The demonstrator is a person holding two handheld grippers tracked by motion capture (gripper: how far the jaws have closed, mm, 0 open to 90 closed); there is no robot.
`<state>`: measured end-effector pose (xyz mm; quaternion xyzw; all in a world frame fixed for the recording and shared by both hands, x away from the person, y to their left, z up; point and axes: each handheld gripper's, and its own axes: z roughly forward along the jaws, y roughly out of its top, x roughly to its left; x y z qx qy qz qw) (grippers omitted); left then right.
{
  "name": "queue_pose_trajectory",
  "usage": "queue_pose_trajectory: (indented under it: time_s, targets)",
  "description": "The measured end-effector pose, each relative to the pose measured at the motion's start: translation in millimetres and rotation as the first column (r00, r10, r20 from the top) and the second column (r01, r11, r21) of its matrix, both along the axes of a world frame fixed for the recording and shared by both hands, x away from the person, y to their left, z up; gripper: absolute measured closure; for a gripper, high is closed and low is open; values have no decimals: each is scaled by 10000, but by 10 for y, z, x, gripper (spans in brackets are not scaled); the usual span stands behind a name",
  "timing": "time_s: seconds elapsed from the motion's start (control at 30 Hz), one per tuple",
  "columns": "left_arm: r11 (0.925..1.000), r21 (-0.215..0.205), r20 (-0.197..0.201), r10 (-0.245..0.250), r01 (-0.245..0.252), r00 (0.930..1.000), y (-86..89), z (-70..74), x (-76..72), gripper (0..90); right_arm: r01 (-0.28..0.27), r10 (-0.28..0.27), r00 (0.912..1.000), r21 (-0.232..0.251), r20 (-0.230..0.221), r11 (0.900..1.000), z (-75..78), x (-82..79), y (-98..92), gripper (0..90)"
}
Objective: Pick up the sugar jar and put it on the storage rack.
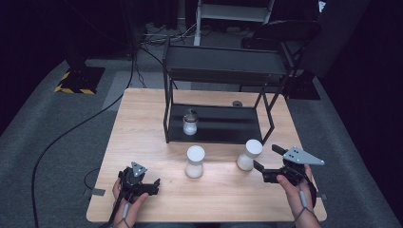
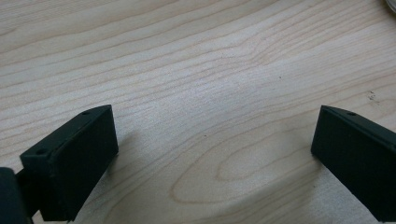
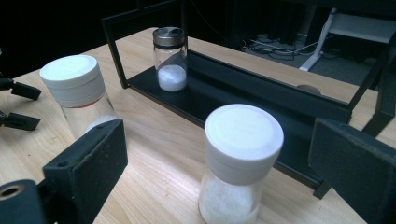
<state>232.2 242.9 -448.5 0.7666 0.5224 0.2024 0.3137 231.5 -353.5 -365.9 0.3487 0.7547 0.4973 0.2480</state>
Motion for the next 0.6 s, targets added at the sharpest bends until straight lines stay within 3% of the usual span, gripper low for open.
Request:
queue_pose_trajectory:
  time_s: [0.6]
  targets:
    - [10000,15,-4,-1,1,10000,-3,1,2,5,19,-22,9999,-236,-157,9997,117,67,336,54]
